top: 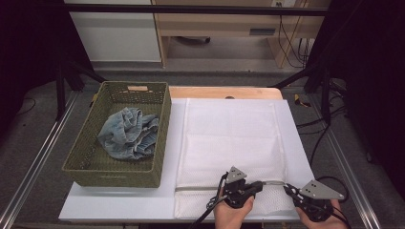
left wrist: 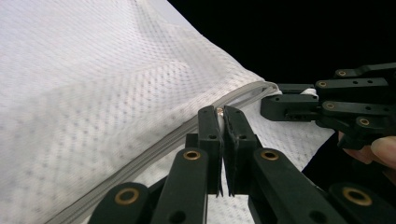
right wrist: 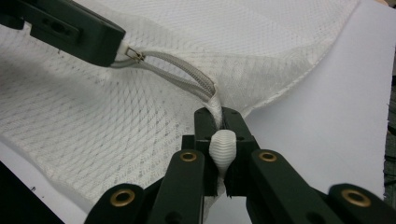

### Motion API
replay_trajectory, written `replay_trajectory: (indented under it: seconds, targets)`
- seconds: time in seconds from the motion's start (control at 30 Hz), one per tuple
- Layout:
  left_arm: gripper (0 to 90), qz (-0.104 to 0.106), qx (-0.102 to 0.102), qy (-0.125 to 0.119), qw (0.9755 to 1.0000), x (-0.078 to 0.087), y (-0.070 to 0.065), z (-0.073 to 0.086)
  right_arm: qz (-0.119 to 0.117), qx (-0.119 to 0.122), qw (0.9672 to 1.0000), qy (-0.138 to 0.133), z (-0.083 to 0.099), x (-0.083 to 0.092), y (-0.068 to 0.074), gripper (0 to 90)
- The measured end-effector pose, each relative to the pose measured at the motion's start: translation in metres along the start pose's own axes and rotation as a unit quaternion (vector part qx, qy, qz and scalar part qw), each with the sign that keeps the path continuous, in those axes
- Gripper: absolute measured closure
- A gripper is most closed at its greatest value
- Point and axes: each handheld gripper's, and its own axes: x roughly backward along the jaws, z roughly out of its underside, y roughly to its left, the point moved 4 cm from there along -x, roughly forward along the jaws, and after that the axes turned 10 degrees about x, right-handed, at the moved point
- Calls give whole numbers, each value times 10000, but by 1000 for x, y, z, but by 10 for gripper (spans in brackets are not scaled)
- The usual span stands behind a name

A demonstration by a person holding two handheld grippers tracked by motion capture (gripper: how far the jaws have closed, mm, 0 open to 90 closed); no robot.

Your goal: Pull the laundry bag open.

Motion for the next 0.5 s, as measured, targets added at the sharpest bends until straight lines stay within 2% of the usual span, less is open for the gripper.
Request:
replay_trajectory:
  seconds: [0.2,0.4,0.5]
  targets:
    - [869,-104,-129,-33,9999,8,1,0,8,-17,10000,14,1,0,-1,865]
    - [869,-44,-113,-49,9999,11,4,0,-34,20,10000,-7,-1,-1,1,865]
    - [869,-110,-168,-47,9998,14,6,0,6,29,10000,9,0,-2,0,865]
